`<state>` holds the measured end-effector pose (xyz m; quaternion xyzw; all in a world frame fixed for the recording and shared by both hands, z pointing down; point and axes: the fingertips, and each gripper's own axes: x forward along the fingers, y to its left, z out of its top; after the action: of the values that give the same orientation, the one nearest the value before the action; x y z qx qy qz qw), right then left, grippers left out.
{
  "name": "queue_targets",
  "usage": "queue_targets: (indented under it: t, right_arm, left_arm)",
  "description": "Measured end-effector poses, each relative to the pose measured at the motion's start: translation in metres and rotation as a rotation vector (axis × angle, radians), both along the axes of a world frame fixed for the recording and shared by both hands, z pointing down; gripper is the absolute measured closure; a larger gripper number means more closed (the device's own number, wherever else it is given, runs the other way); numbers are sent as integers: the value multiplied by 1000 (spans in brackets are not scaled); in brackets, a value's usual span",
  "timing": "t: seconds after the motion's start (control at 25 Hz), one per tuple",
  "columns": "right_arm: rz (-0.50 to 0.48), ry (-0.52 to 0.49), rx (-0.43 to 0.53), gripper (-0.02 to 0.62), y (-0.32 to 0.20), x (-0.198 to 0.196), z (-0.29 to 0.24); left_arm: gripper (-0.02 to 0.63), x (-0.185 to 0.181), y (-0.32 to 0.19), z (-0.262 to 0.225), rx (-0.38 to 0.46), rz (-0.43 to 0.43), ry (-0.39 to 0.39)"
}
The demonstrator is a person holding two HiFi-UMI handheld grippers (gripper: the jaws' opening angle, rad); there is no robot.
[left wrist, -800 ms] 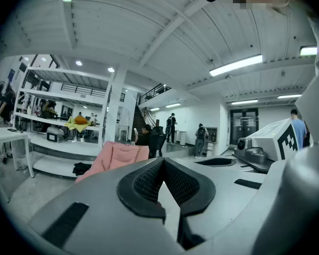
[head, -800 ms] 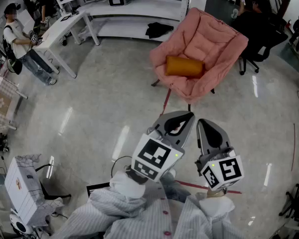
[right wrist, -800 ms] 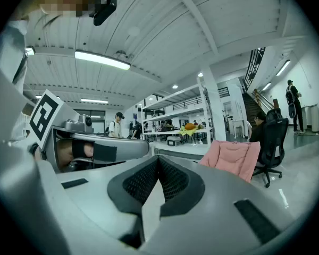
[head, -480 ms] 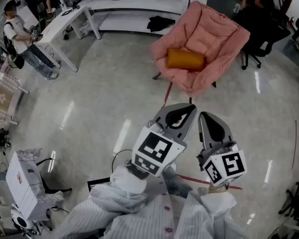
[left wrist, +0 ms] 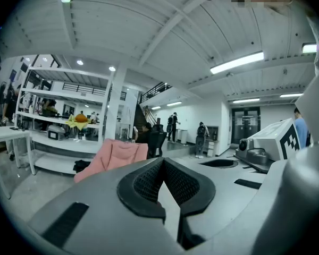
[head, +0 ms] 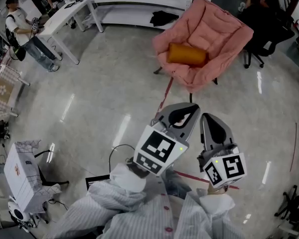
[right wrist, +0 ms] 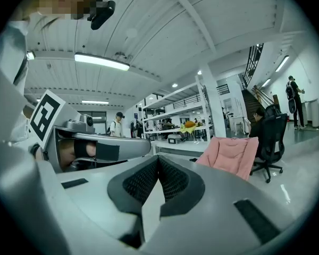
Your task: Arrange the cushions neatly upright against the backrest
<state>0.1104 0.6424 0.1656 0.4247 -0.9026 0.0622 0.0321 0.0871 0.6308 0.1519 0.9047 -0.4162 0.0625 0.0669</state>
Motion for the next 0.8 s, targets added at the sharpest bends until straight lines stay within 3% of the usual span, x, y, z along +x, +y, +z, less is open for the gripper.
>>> queue_targets:
  t: [0.32,0.8]
  right_arm:
    - [15,-4,-25,583,-47,-7,11]
    - [47,6,-50,583,-203,-70,15]
  left_arm:
    - [597,-15,-51,7,-4,-15,16]
    - [597,-75,-212,-2,14,23,1]
